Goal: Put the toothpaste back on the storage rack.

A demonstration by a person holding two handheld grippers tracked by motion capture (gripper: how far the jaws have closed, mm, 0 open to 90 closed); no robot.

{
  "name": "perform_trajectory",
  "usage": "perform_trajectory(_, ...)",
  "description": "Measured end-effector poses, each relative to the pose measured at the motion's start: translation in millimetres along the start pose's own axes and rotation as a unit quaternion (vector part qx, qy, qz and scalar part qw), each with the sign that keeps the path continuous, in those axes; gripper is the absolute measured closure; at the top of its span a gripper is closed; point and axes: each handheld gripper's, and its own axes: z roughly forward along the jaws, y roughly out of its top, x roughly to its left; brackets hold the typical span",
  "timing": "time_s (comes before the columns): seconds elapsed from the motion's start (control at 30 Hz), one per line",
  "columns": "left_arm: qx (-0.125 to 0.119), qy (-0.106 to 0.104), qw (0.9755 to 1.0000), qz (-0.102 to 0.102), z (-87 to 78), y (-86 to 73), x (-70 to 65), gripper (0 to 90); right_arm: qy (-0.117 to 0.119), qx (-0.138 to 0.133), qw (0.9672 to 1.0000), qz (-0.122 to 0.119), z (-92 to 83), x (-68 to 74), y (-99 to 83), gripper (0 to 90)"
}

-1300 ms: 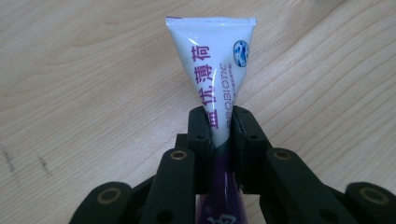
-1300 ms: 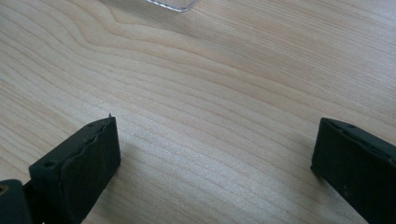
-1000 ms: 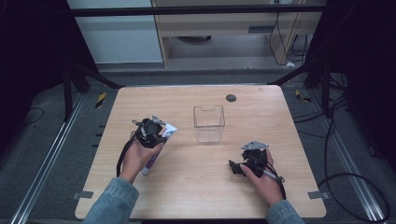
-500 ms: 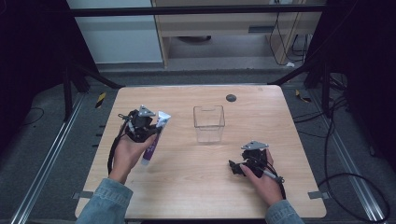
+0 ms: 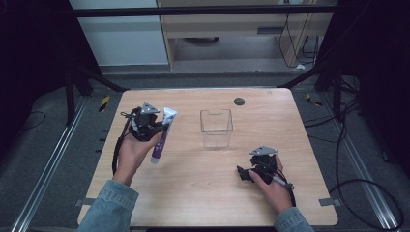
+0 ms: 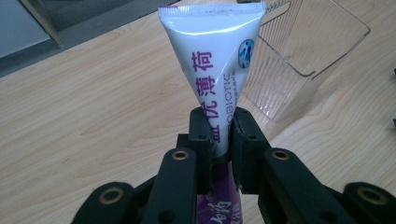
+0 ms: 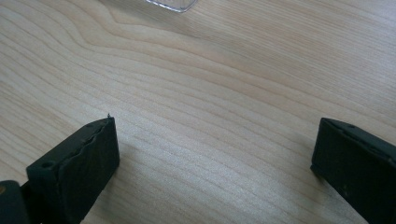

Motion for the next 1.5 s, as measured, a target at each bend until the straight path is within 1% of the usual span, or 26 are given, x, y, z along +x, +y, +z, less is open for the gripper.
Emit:
perform_trajectory(0.03, 0.001, 0.001, 1.0, 0.004, 0.5, 0.9, -1.5, 79.7, 0.0, 0.0, 1.0, 0.0, 0.0, 0.0, 0.0, 0.9)
perform_trajectory(0.1, 0.003, -0.005, 1.0, 0.008, 2.7, 2.4, -5.0, 79.7, 0.003, 0.0, 1.0, -0.001, 0.2, -0.2, 0.2, 0.7)
perform_trajectory(0.13, 0.003, -0.005, 1.0, 0.008, 2.7, 2.4, -5.0, 79.7, 0.003, 0.0, 1.0, -0.001, 0.2, -0.2, 0.2, 0.7)
perform_trajectory(0.17, 0.002, -0.011, 0.9999, 0.007, 4.8, 3.8, -7.9, 79.7, 0.004, 0.001, 1.0, -0.001, 0.3, 0.0, 0.4, 0.6)
perform_trajectory(0.27, 0.0, -0.012, 0.9999, 0.009, 5.7, 6.7, -9.8, 79.7, 0.003, 0.001, 1.0, -0.001, 0.4, 0.3, 0.5, 0.6)
perform_trajectory(0.3, -0.004, -0.013, 0.9999, 0.009, 5.7, 10.9, -11.6, 79.7, 0.003, 0.001, 1.0, -0.002, 0.4, 0.1, 0.6, 0.6)
perform_trajectory(0.37, -0.009, -0.016, 0.9998, 0.009, 5.6, 15.4, -15.3, 79.7, 0.0, 0.001, 1.0, 0.0, 0.5, 1.0, 0.7, 0.4)
perform_trajectory(0.4, -0.01, -0.016, 0.9997, 0.013, 5.3, 17.4, -17.6, 79.7, -0.001, 0.003, 1.0, 0.008, -0.2, 2.3, 0.9, 0.4)
perform_trajectory(0.43, -0.01, -0.015, 0.9997, 0.016, 5.3, 19.4, -19.8, 79.7, -0.009, 0.002, 0.9999, 0.012, 0.2, 4.2, 0.6, 0.4)
perform_trajectory(0.47, -0.013, -0.016, 0.9997, 0.016, 5.7, 21.0, -21.5, 79.7, -0.015, 0.001, 0.9998, 0.011, 0.6, 5.5, 0.5, 0.3)
perform_trajectory(0.5, -0.013, -0.017, 0.9996, 0.017, 6.0, 22.7, -22.3, 79.7, -0.016, 0.001, 0.9998, 0.014, 0.9, 6.9, 0.8, 0.4)
perform_trajectory(0.53, -0.014, -0.017, 0.9996, 0.016, 6.3, 24.4, -22.9, 79.8, -0.017, 0.001, 0.9998, 0.012, 1.2, 7.1, 1.0, 0.3)
perform_trajectory(0.57, -0.016, -0.017, 0.9996, 0.014, 6.3, 26.1, -22.8, 79.7, -0.018, 0.001, 0.9997, 0.016, 1.4, 7.6, 1.4, 0.4)
perform_trajectory(0.67, -0.028, -0.034, 0.999, 0.001, 4.6, 30.9, -23.2, 79.8, -0.019, 0.001, 0.9997, 0.016, 1.9, 7.2, 1.8, 0.4)
perform_trajectory(0.7, -0.028, -0.034, 0.999, 0.001, 4.6, 30.9, -23.2, 79.8, -0.019, 0.001, 0.9997, 0.016, 1.9, 7.1, 1.8, 0.3)
perform_trajectory(0.77, -0.033, -0.031, 0.999, 0.006, 4.0, 38.2, -25.3, 79.8, -0.018, 0.001, 0.9997, 0.015, 2.0, 7.0, 1.9, 0.4)
perform_trajectory(0.9, -0.041, -0.04, 0.9984, 0.004, 2.6, 49.9, -27.1, 79.9, -0.017, 0.001, 0.9997, 0.015, 2.1, 6.8, 1.9, 0.4)
perform_trajectory(0.97, -0.043, -0.038, 0.9983, 0.009, 1.6, 56.5, -29.3, 79.9, -0.017, 0.0, 0.9997, 0.015, 2.1, 6.8, 1.9, 0.4)
perform_trajectory(1.0, -0.043, -0.038, 0.9983, 0.009, 1.6, 56.5, -29.3, 79.8, -0.017, 0.0, 0.9997, 0.015, 2.1, 6.8, 1.9, 0.4)
perform_trajectory(1.03, -0.048, -0.035, 0.9982, 0.012, 0.9, 62.6, -30.8, 79.8, -0.016, 0.001, 0.9998, 0.014, 2.2, 6.6, 2.0, 0.4)
perform_trajectory(1.07, -0.051, -0.035, 0.998, 0.012, 0.7, 65.4, -31.1, 79.9, -0.016, 0.003, 0.9998, 0.01, 2.1, 6.1, 1.9, 0.4)
perform_trajectory(1.1, -0.052, -0.036, 0.9979, 0.012, 0.7, 67.9, -31.2, 79.9, -0.015, 0.001, 0.9998, 0.014, 2.2, 6.5, 2.1, 0.4)
perform_trajectory(1.27, -0.055, -0.04, 0.9976, 0.011, 5.1, 75.5, -31.2, 79.8, -0.016, 0.002, 0.9998, 0.009, 2.2, 5.9, 2.0, 0.4)
perform_trajectory(1.4, -0.055, -0.041, 0.9976, 0.008, 7.0, 78.7, -30.3, 79.9, -0.015, 0.001, 0.9998, 0.011, 2.2, 6.0, 2.1, 0.4)
perform_trajectory(1.5, -0.058, -0.042, 0.9973, 0.011, 8.6, 83.8, -28.9, 79.8, -0.012, 0.002, 0.9999, 0.012, 2.0, 6.0, 2.3, 0.4)
